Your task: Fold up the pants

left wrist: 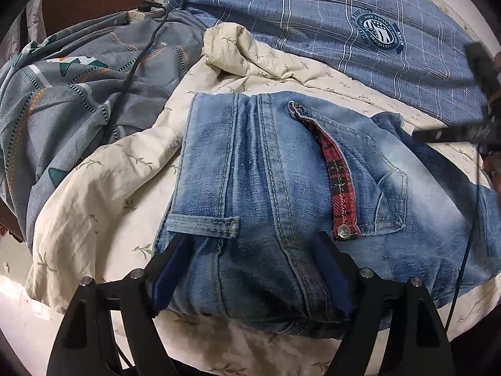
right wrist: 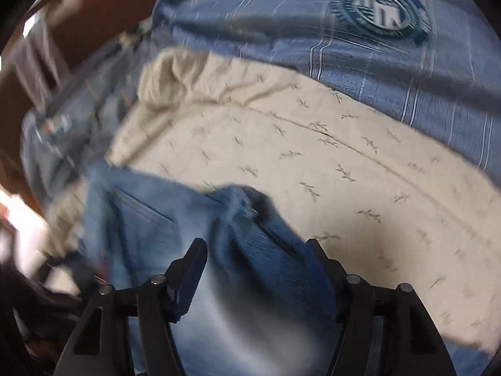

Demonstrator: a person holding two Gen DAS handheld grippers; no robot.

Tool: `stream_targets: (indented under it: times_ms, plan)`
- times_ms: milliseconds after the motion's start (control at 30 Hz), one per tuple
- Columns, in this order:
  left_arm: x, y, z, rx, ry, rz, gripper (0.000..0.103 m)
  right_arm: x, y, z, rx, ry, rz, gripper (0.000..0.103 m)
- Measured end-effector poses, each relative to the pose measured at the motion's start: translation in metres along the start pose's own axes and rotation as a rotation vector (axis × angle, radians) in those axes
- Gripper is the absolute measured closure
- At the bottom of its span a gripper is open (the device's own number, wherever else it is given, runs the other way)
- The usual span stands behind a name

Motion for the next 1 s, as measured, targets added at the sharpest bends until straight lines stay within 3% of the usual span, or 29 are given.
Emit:
stream_targets:
  times_ms: [67,133,200,300,433,533,600,667,700,767,800,867,1000]
  plan:
    - [0.000,0.000,0.000,-0.002,-0.001,0.000,0.022,-0.016,-0.016,-0.019,-0.032,0.094,-0.028,0.090]
    - [0.000,0.000,0.000,0.001,-0.003,-0.002,0.022,-0.019,-0.041,-0.025,-0.090,0.084,-0.072,0.090]
    - [0.000,0.000,-0.001,0.005,-0.003,-0.003,0.021,-0.019,-0.053,-0.027,-0.049,0.052,-0.184,0.089]
    - [0.001,0.000,-0.001,0.007,-0.004,-0.002,0.021,-0.022,-0.061,-0.024,0.009,0.034,-0.290,0.084]
    - [0.001,0.000,0.000,0.004,-0.013,-0.006,0.021,-0.019,-0.062,0.018,-0.024,-0.059,-0.315,0.069]
    - [-0.001,-0.001,0.000,0.012,-0.018,-0.007,0.021,-0.029,-0.049,0.054,0.025,-0.122,-0.366,0.040]
    - [-0.002,-0.002,0.000,0.022,-0.022,-0.012,0.021,-0.047,-0.048,0.065,0.051,-0.148,-0.416,0.039]
    - [-0.002,-0.002,0.001,0.028,-0.027,-0.025,0.021,-0.079,-0.074,0.057,0.010,-0.097,-0.502,0.039]
    - [-0.001,-0.002,0.001,0.030,-0.028,-0.028,0.021,-0.095,-0.092,0.052,-0.015,-0.065,-0.558,0.045]
    - [0.006,-0.004,0.009,0.045,-0.050,-0.041,0.021,-0.105,-0.118,0.065,0.093,-0.125,-0.730,0.047]
    - [0.011,-0.007,0.015,0.041,-0.071,-0.048,0.021,-0.106,-0.128,0.079,0.103,-0.157,-0.784,0.047]
    - [0.020,-0.024,0.028,-0.020,-0.104,-0.048,0.021,-0.099,-0.141,0.113,0.131,-0.264,-0.786,0.042]
    - [0.024,-0.057,0.032,-0.103,-0.116,-0.063,0.019,-0.120,-0.187,0.138,0.081,-0.313,-0.849,0.037]
Point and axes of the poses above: each gripper's, at about its wrist camera, not at the fingertips, and z roughly against the way its jaws point, y to its left, x to its top, the point moved 10 cm from there along -z, roughly the way its jaws point, and after that the axes turned 9 degrees about -y, right-handed, at the moved point
